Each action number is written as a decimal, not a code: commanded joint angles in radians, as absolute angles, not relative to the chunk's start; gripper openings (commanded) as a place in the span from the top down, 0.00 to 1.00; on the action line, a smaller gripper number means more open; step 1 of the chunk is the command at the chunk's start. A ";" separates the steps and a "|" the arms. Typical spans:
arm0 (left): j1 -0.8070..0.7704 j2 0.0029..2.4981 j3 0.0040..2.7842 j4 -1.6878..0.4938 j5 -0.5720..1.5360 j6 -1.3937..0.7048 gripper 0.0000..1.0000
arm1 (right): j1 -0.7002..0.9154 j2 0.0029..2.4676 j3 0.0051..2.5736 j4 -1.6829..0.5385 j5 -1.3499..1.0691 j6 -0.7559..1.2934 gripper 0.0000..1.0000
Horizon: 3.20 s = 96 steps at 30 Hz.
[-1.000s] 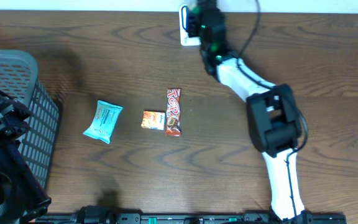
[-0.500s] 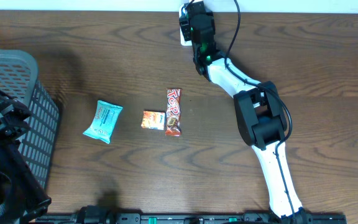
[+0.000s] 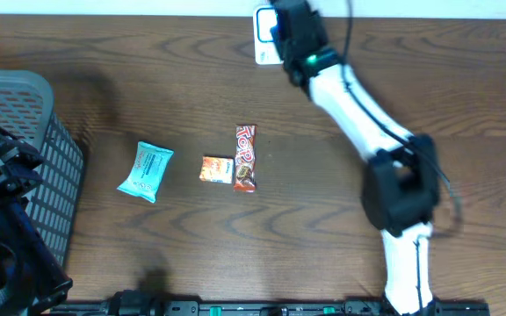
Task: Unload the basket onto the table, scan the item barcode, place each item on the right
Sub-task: 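Set the jar down at the right edge of the table, then reach the right gripper down to the red TOP bar, then grasp the TOP bar with the right gripper and lift it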
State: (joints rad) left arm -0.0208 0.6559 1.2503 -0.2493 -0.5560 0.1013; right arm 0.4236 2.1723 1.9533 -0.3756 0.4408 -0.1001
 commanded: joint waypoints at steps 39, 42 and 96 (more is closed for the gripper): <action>-0.021 0.651 1.247 -0.259 -0.437 0.089 0.17 | -0.689 2.140 2.166 -1.390 0.017 0.266 0.01; -0.021 0.651 1.247 -0.259 -0.437 0.089 0.16 | -0.595 1.997 2.189 -1.385 -0.053 0.273 0.01; -0.021 0.498 1.247 -0.282 -0.409 0.138 0.17 | 1.089 2.151 1.245 -0.609 0.575 -0.085 0.01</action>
